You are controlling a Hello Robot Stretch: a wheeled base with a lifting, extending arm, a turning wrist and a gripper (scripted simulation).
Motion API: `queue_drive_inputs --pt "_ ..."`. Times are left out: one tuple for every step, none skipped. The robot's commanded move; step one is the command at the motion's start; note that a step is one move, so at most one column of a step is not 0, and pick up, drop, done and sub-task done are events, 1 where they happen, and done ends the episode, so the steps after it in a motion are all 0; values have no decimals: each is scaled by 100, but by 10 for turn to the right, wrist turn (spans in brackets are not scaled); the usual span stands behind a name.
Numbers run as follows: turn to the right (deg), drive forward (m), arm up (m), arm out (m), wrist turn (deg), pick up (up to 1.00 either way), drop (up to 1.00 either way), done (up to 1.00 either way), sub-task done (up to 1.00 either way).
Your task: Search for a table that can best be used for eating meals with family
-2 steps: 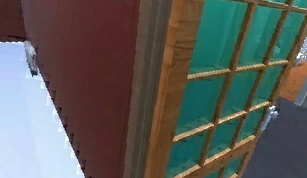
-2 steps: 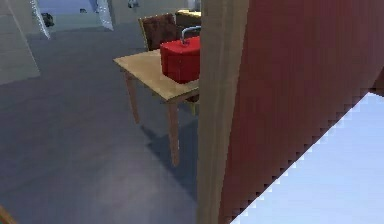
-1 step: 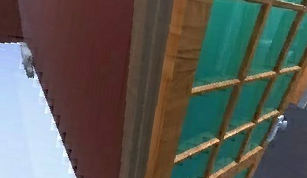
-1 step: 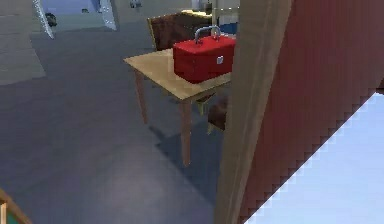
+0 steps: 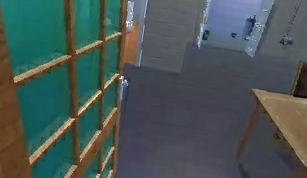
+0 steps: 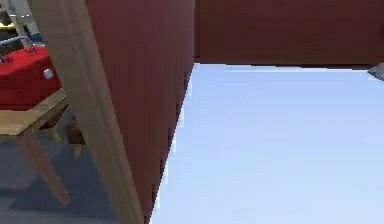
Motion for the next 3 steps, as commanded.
queue_drive_inputs --pt "450 0 0 0 0 0 0 0 0" --pt "90 0 0 0 0 0 0 0 0" --pt "0 0 0 0 0 0 0 100 0"
